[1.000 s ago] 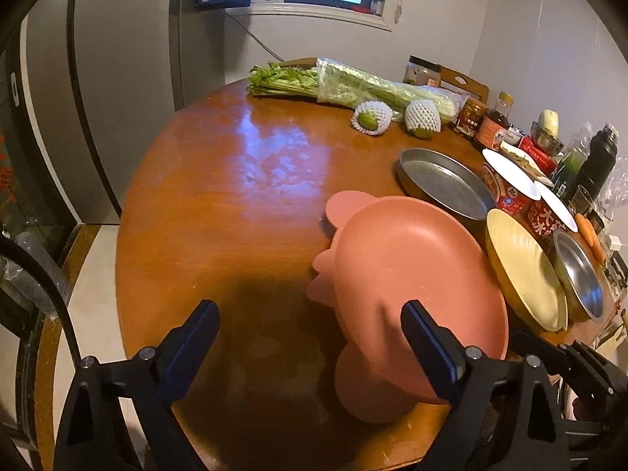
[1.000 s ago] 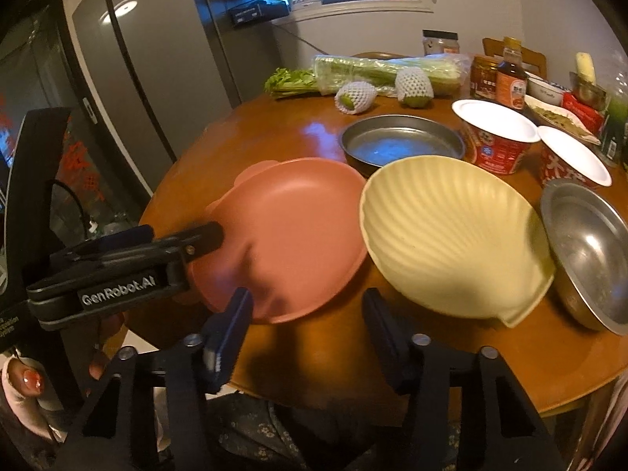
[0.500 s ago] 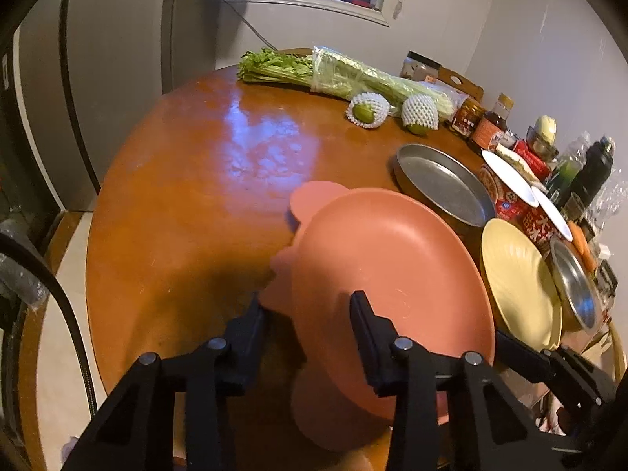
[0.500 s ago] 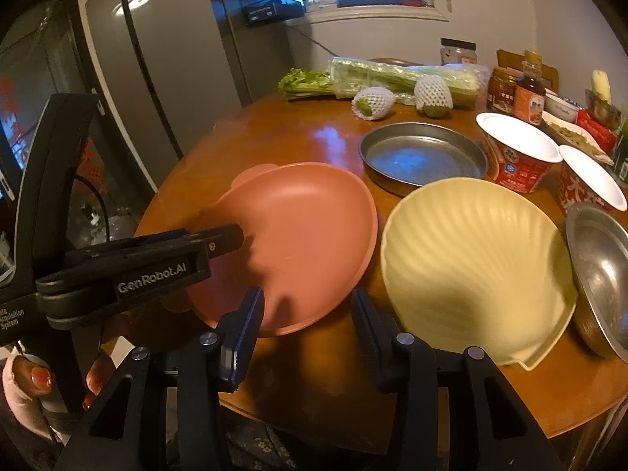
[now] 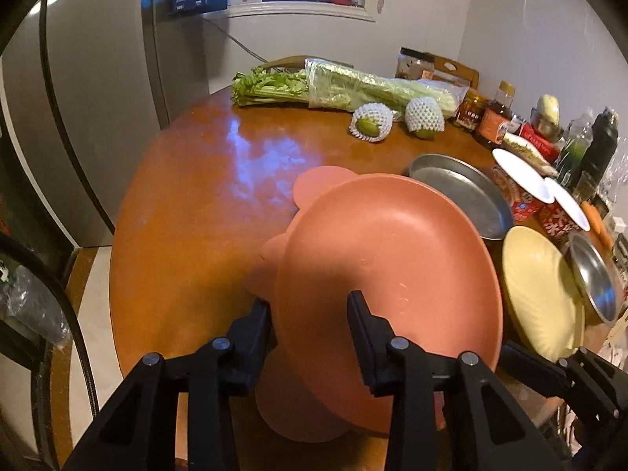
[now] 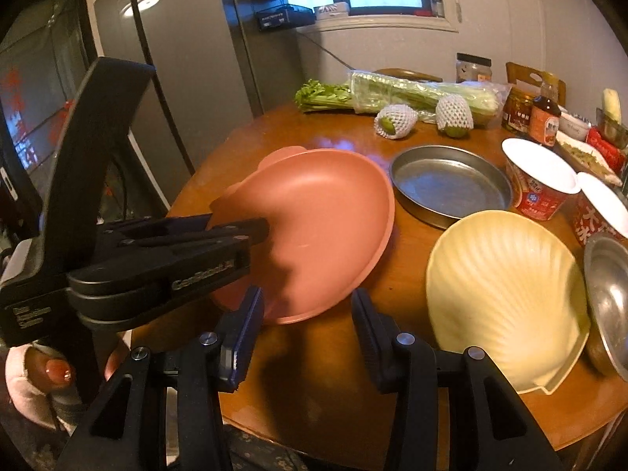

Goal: Organize plates and bowls
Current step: 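Grasp the pink plate rim with the left gripper and lift it, then carry the pink plate aside and set it down, opening the left gripper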

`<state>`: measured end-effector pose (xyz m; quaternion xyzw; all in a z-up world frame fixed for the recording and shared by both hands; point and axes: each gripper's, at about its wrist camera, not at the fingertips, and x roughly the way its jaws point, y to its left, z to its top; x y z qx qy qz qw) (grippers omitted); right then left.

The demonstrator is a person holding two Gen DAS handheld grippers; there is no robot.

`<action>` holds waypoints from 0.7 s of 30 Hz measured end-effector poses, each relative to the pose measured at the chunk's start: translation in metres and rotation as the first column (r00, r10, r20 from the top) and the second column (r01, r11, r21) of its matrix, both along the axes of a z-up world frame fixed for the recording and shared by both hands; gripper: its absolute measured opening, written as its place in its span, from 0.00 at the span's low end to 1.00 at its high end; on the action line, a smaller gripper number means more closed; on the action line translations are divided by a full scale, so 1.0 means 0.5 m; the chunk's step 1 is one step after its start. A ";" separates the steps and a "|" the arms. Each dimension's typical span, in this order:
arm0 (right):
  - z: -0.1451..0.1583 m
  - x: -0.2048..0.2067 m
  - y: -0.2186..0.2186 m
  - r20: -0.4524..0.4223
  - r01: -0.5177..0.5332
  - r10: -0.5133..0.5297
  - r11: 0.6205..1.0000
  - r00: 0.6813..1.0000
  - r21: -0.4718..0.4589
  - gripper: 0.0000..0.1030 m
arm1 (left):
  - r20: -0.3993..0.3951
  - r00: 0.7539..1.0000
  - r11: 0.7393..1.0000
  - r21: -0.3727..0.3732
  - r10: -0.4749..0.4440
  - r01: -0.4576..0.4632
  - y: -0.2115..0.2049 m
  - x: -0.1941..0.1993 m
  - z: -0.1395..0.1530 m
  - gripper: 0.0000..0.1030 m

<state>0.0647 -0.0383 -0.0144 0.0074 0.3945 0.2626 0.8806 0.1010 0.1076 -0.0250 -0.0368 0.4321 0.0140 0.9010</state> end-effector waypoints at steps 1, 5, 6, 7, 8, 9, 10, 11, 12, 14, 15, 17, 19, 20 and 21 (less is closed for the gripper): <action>-0.001 0.003 0.003 -0.006 -0.002 0.002 1.000 1.000 0.004 0.47 | -0.007 1.000 1.000 0.002 0.000 0.000 0.002 0.007 -0.003 0.38; -0.010 0.009 0.012 -0.029 -0.013 0.014 1.000 0.999 0.013 0.47 | -0.028 1.000 1.000 0.007 -0.006 0.006 0.012 0.029 -0.014 0.38; -0.014 0.012 0.015 -0.042 -0.021 0.022 1.000 0.999 0.018 0.47 | -0.032 0.999 1.000 0.006 -0.007 0.007 0.013 0.033 -0.015 0.38; -0.016 0.013 0.017 -0.048 -0.026 0.027 0.999 0.998 0.022 0.47 | -0.033 0.999 1.000 0.007 -0.008 0.009 0.013 0.039 -0.017 0.38; -0.018 0.013 0.021 -0.049 -0.032 0.033 0.999 0.998 0.023 0.47 | -0.032 0.999 1.000 0.014 -0.011 0.011 0.012 0.042 -0.017 0.38; -0.020 0.015 0.025 -0.047 -0.034 0.035 0.999 0.998 0.020 0.47 | -0.032 0.999 1.000 0.019 -0.011 0.012 0.010 0.047 -0.019 0.38; -0.022 0.017 0.027 -0.049 -0.035 0.036 0.999 0.998 0.020 0.47 | -0.031 0.999 1.000 0.026 -0.012 0.013 0.010 0.050 -0.019 0.38; -0.023 0.017 0.029 -0.051 -0.035 0.036 0.999 0.998 0.022 0.47 | -0.030 0.999 0.999 0.032 -0.012 0.013 0.009 0.054 -0.020 0.38; -0.024 0.018 0.029 -0.053 -0.034 0.036 0.999 0.998 0.027 0.47 | -0.028 1.000 0.999 0.033 -0.012 0.013 0.008 0.057 -0.020 0.38; -0.026 0.020 0.031 -0.052 -0.034 0.035 0.999 0.998 0.029 0.47 | -0.026 1.000 1.000 0.028 -0.013 0.013 0.010 0.062 -0.022 0.38; -0.026 0.019 0.031 -0.052 -0.035 0.036 0.999 0.998 0.030 0.47 | -0.025 1.000 1.000 0.027 -0.012 0.013 0.011 0.064 -0.022 0.38; -0.027 0.021 0.033 -0.052 -0.036 0.037 0.999 0.998 0.032 0.47 | -0.020 1.000 0.999 0.035 -0.008 0.009 0.013 0.065 -0.022 0.38; -0.026 0.022 0.032 -0.054 -0.035 0.037 0.999 0.998 0.035 0.47 | -0.014 1.000 0.999 0.039 -0.002 0.003 0.016 0.064 -0.020 0.39; -0.026 0.020 0.029 -0.053 -0.032 0.034 0.999 0.998 0.038 0.47 | -0.009 1.000 0.999 0.036 0.007 -0.007 0.019 0.063 -0.017 0.40; -0.024 0.019 0.026 -0.053 -0.026 0.029 0.999 0.998 0.043 0.47 | -0.003 1.000 0.999 0.034 0.013 -0.013 0.022 0.061 -0.014 0.41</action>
